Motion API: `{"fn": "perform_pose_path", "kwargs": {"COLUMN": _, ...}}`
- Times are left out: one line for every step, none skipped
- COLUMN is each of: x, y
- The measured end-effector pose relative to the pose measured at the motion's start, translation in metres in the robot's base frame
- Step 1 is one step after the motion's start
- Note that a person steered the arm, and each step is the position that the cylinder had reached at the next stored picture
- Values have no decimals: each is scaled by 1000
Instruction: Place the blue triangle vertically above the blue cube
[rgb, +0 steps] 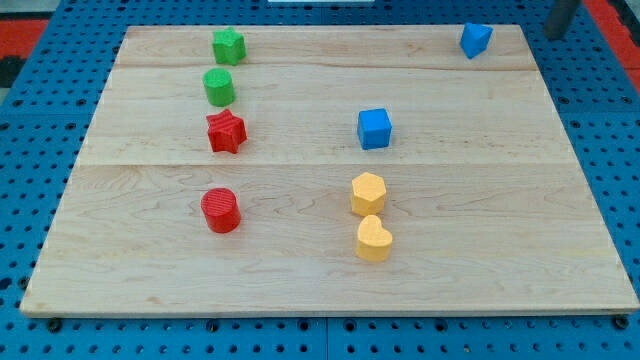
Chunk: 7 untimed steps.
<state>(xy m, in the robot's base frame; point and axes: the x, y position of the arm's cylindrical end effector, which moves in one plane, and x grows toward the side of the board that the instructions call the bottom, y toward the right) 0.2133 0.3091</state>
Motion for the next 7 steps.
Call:
{"fn": "perform_pose_path", "kwargs": {"x": 0, "y": -62}}
{"fn": "perform_pose_path", "kwargs": {"x": 0, "y": -104}}
{"fn": "perform_pose_path", "kwargs": {"x": 0, "y": -106}}
{"fn": "perform_pose_path", "kwargs": {"x": 0, "y": -106}}
{"fn": "perform_pose_path", "kwargs": {"x": 4, "y": -120}}
{"fn": "perform_pose_path", "kwargs": {"x": 9, "y": -155}}
{"fn": "perform_pose_path", "kwargs": {"x": 15, "y": -182}}
